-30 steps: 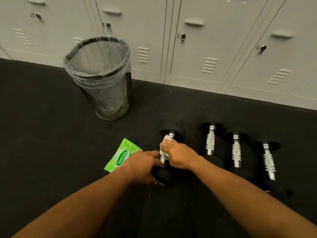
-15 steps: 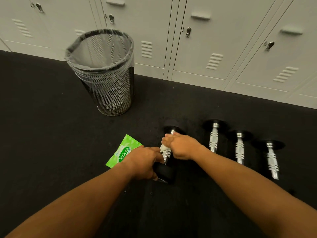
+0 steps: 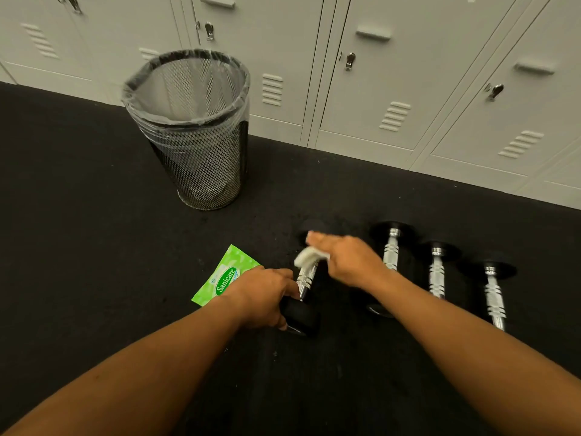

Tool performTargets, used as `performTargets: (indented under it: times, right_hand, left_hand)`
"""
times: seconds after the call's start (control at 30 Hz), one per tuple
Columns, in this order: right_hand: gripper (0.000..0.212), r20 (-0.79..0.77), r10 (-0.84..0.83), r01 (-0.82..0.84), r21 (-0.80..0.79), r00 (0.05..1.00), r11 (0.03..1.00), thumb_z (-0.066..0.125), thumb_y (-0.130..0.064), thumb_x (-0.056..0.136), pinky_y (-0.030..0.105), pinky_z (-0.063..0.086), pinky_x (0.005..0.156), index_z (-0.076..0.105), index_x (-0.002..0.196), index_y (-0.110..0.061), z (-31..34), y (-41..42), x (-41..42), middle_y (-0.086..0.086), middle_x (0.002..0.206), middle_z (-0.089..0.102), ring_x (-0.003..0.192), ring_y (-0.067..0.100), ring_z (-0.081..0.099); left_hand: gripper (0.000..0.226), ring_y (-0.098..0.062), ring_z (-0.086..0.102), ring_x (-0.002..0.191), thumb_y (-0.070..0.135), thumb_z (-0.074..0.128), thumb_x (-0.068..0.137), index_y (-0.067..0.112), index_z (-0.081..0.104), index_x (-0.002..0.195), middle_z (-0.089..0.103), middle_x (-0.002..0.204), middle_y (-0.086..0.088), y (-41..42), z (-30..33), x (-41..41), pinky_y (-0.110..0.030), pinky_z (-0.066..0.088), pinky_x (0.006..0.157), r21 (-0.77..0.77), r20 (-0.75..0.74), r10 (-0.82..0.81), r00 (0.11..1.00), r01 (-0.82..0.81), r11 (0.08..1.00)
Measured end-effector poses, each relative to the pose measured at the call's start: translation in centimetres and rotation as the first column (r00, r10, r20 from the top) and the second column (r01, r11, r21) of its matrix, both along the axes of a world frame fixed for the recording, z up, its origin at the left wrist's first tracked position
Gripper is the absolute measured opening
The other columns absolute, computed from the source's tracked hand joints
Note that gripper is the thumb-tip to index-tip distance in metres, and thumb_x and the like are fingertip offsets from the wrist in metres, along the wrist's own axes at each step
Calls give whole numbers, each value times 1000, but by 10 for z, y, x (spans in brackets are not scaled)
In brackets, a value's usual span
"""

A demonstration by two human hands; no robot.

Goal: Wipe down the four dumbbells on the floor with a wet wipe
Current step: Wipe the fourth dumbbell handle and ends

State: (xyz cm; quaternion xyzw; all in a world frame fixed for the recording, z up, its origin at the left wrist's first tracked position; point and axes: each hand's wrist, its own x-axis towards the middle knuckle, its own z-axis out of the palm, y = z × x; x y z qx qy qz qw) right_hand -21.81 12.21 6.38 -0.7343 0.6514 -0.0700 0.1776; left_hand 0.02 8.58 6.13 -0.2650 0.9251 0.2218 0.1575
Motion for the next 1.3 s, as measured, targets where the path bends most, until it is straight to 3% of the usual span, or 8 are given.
performTargets:
  times: [0.17,0.37,0.57,0.67,0.77,0.93,1.1,1.3]
  right_hand:
    - [58,-32,-57,38,-427,998,903,48,2,79,38,49,102,60,135,-7,-1,-22,10,10,141,57,128,24,57]
    - [67,-262,201,-150,203,944,968,42,-10,95,30,-1,121,17,158,-12,-44,-1,17,7,166,11,153,19,2]
    - [62,-104,368,-347,174,924,922,49,-9,92,17,-3,115,36,152,-15,-46,17,29,6,159,33,147,21,23]
    - [54,-76,466,-439,235,881,867,49,-13,89,33,11,124,50,143,-21,-52,16,26,-2,149,47,138,15,39]
    - [36,-136,395,-353,255,909,900,52,-19,87,40,44,105,63,120,-24,-44,-7,16,-5,124,62,120,19,53]
    - [21,-348,390,-294,297,852,908,52,-27,90,38,51,80,65,104,-17,-24,-42,16,3,112,64,106,24,61]
    - [45,-361,394,-360,161,845,919,51,-15,95,38,41,109,51,140,-14,-31,-43,13,5,151,44,143,23,36]
    - [61,-302,335,-265,251,892,931,41,-6,99,32,28,118,25,156,-21,-34,-17,-5,-3,165,17,152,13,12]
  left_hand:
    - [53,-15,59,104,44,82,72,37,64,122,53,117,12,-1,0,3,-35,44,94,6,7,3,1000,-3,1000]
    - [55,-15,59,103,44,83,73,35,63,124,53,115,11,0,1,3,-33,42,91,3,7,16,1000,-16,1000]
    - [60,-15,58,113,42,83,73,39,62,128,54,126,13,0,1,1,-33,40,97,18,-4,29,1000,-29,999]
    - [60,-16,59,111,41,83,74,39,61,130,55,124,11,1,0,2,-31,40,93,25,-10,39,999,-38,999]
    - [56,-17,58,110,40,83,75,36,63,127,54,123,10,1,1,1,-32,44,92,22,-16,28,999,-28,999]
    - [54,-18,59,110,42,82,74,35,65,125,54,125,10,3,0,0,-35,48,91,24,-8,27,1000,-27,999]
    - [53,-15,57,105,42,83,75,35,63,125,53,121,10,-2,-1,1,-28,37,81,32,-12,18,1000,-18,999]
    - [52,-12,55,105,42,82,77,36,62,125,51,121,12,-1,-1,3,-27,36,80,43,-13,16,1000,-15,999]
